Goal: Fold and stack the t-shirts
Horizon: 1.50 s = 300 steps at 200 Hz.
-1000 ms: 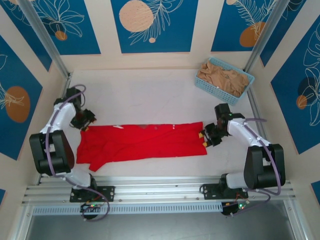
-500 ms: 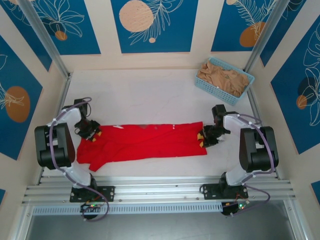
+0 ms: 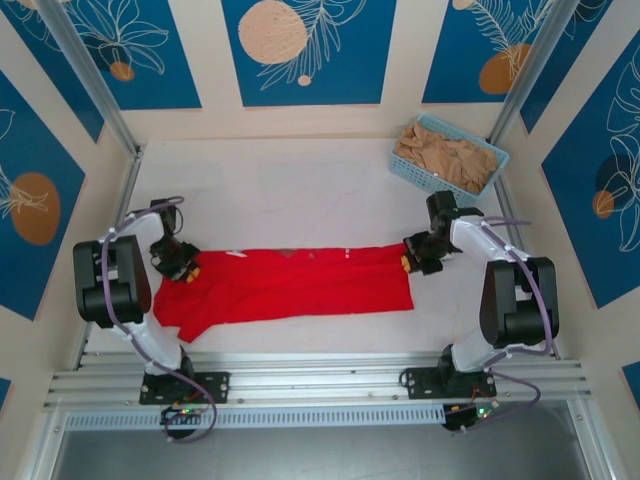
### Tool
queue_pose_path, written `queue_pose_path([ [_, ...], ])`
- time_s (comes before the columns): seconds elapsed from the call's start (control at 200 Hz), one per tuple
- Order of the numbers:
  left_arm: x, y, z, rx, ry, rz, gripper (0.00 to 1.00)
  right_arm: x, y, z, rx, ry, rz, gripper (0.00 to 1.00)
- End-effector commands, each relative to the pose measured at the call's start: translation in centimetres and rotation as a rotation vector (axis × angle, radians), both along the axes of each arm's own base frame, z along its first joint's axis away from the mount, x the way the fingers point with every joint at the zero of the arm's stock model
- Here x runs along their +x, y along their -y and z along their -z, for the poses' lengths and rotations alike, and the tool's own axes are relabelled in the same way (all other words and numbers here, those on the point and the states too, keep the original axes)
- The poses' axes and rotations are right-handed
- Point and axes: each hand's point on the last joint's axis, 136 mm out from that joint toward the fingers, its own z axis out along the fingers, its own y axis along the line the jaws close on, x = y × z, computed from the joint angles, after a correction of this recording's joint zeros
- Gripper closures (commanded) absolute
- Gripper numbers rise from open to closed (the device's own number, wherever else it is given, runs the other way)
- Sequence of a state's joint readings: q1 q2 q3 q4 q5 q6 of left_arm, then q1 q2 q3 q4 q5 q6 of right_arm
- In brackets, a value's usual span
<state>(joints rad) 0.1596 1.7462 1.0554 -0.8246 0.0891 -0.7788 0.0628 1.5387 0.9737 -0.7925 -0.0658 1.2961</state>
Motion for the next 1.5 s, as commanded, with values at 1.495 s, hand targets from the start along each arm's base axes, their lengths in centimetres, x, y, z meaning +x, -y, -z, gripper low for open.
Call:
queue_pose_path([
  [1.495,4.5,8.4,-1.9,-0.163,0.048,0.206,0.89,-0.8,-6.8,3.3,-0.039,-0.121,-0.393,0.81],
])
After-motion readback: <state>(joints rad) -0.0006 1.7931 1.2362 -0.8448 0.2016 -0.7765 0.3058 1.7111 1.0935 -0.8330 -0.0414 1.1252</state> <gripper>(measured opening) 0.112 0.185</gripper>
